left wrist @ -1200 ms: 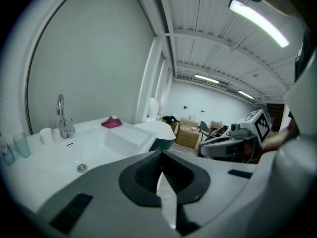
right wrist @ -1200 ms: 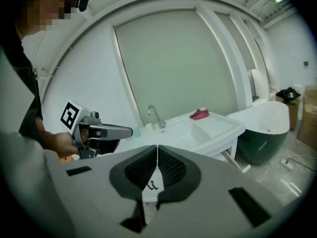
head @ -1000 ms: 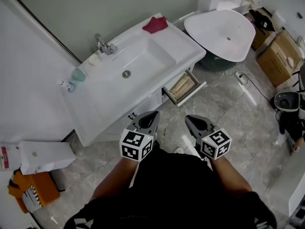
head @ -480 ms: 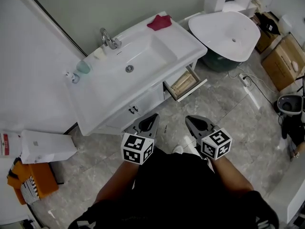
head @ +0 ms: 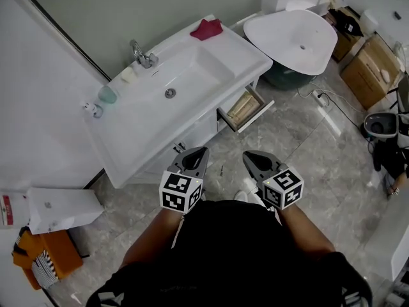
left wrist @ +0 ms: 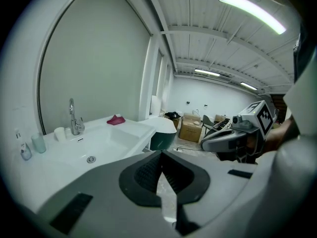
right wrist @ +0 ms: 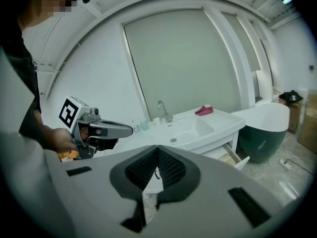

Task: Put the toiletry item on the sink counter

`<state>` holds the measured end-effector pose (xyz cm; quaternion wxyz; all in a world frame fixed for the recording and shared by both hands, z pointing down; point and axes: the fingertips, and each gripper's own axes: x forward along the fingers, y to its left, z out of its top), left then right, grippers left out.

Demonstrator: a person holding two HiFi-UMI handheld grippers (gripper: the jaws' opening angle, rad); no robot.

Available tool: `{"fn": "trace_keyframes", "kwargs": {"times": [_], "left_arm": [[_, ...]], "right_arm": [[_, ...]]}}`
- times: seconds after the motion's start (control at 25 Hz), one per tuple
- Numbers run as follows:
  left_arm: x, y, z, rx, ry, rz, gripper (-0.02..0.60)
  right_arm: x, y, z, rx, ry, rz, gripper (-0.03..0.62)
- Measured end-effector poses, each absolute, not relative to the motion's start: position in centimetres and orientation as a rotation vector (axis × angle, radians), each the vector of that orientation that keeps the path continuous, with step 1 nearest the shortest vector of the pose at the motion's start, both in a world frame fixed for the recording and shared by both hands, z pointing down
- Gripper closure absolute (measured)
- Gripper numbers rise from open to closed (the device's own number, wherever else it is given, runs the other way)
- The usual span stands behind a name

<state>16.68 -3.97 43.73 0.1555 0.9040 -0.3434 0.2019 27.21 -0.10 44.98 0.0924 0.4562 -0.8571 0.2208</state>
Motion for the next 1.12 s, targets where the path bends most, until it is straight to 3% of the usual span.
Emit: {"fn": "trace_keyframes", "kwargs": {"times": [1.12], "left_arm": [[15.2,-5.0,43.6,2.622,-0.824,0.586,0.578]], "right_arm": [[24.8,-0.6,45.4,1.482,-2.462,0.674,0.591]]}}
